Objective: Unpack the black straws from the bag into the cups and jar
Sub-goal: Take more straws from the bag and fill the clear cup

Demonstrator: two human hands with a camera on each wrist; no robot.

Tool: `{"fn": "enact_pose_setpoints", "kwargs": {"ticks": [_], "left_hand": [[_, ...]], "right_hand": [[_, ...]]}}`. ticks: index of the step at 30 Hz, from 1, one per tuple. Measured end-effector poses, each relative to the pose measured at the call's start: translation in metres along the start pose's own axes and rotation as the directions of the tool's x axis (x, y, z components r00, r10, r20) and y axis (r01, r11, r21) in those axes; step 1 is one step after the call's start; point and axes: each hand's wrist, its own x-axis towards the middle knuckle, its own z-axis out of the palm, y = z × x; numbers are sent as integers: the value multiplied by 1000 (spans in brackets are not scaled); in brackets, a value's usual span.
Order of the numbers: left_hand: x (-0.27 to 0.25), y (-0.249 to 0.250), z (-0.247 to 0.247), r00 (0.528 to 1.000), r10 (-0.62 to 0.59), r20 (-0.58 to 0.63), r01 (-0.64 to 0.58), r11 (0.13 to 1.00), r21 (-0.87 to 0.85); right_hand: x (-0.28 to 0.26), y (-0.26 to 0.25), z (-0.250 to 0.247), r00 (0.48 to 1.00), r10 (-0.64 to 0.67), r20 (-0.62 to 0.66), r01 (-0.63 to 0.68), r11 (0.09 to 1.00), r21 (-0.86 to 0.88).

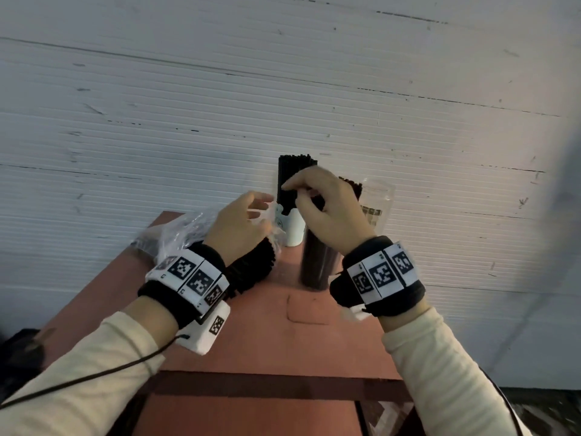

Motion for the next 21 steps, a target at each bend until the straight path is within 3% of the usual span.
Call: {"fn": "enact_pose_setpoints", "kwargs": {"ticks": [3, 6, 10, 12, 14, 17, 21], "left_hand": [[-9, -9, -36, 989, 46, -137, -33, 995, 94], [-18, -20, -66, 985, 50, -165, -5, 965, 262], [-23, -36, -89, 995, -41, -92, 75, 910, 407], [-20, -45, -93, 996, -93, 6, 81, 894, 440], [-18, -50, -96, 987, -129, 94, 73, 887, 456], [-13, -58, -98, 984, -148, 101, 87, 886, 456], [-10, -59, -103, 991, -116, 60, 82, 908, 410]], "right_hand": [[0, -8, 32, 943, 189, 273, -197, 980, 2], [0, -9, 69, 779, 292, 555, -238, 956, -170], [0, -10, 108, 576, 369, 729, -230, 929, -288], [2, -12, 122, 513, 396, 761, -197, 918, -345], [6, -15, 134, 480, 427, 766, -160, 901, -402], [12, -18, 151, 452, 430, 782, -91, 894, -439], [16, -25, 157, 527, 344, 777, 29, 907, -421]]}}
